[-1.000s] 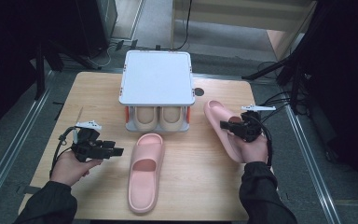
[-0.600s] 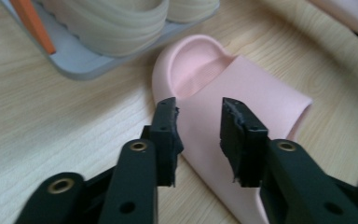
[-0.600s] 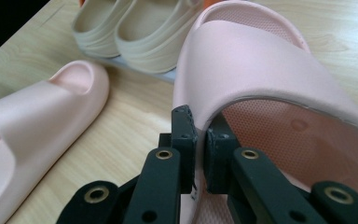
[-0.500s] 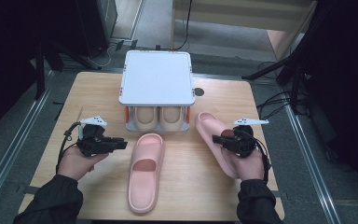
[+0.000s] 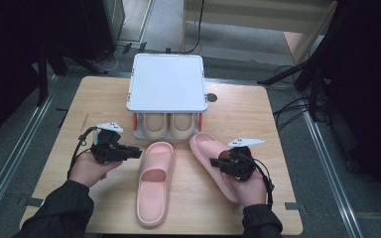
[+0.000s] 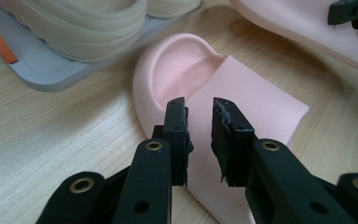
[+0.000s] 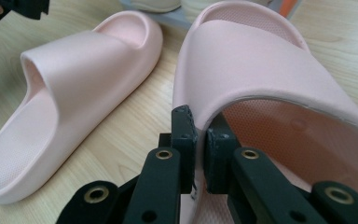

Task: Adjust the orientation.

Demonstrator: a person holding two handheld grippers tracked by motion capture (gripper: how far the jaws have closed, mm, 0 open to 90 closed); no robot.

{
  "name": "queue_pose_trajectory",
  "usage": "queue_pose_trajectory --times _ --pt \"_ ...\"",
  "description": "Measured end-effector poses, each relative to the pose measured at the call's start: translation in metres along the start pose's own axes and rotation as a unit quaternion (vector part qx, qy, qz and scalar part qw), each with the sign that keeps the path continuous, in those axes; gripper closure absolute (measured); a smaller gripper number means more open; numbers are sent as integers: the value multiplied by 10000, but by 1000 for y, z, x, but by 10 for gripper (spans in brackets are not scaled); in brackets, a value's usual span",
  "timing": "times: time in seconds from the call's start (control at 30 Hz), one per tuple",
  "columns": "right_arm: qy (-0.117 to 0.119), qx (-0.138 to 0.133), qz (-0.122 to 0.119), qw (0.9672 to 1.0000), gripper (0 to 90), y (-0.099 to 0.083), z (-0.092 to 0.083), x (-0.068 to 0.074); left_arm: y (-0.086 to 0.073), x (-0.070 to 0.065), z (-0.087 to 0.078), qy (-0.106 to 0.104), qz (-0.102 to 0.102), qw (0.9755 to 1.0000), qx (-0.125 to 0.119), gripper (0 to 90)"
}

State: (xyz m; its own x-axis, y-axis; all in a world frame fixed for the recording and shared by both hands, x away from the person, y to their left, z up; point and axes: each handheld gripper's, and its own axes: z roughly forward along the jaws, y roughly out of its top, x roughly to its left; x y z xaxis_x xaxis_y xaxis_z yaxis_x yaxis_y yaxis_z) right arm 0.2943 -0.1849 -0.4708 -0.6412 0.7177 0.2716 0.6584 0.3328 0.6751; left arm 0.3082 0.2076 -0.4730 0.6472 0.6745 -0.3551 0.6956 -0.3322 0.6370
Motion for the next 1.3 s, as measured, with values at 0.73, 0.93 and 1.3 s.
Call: queue_pose_trajectory --times 0.73,0.93,1.3 --pt "-102 413 -419 9982 813 -11 43 45 -1 -3 8 -113 233 9996 103 727" --pt "61 361 -327 9988 768 -10 47 48 -1 -2 8 -95 233 9996 98 725" --pt "332 56 -340 9989 864 -10 10 41 -4 -4 4 -98 87 9999 41 768"
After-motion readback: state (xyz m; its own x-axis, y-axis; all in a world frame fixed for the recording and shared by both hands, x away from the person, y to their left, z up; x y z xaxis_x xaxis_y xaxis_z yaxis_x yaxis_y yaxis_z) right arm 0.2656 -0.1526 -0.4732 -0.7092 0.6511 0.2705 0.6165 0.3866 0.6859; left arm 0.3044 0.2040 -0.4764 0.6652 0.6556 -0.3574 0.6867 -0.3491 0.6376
